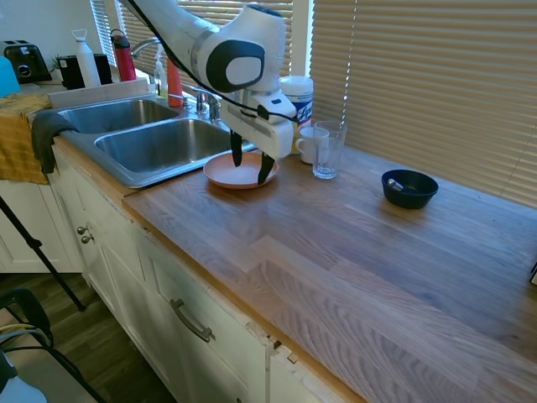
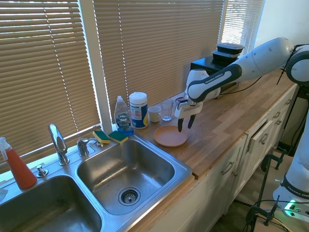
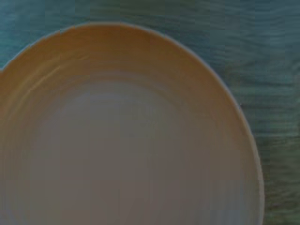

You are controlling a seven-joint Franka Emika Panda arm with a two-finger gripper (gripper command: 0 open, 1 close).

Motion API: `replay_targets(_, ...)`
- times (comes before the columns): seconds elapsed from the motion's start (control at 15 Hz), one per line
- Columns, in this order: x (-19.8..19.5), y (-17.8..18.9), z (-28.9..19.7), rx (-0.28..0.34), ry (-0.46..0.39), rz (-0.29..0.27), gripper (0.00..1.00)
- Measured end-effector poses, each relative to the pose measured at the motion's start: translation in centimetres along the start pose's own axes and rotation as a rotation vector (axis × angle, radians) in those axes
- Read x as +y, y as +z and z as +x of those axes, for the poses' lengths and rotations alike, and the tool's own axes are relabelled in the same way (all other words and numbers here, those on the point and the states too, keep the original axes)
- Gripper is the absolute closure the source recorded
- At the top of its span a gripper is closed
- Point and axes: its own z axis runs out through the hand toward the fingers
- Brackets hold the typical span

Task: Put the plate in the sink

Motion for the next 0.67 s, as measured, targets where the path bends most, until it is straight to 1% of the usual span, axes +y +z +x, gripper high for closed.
replay_targets(0.2, -1.0, 0.9, 1.8, -0.023, 0.009, 0.01, 0.0)
replay_targets(0.27, -1.3, 0.9, 2.2, -0.031, 0.01, 0.014, 1.0)
replay_targets(0.67, -2.5, 2.3, 3.2, -0.061, 0.002, 0.019, 1.0)
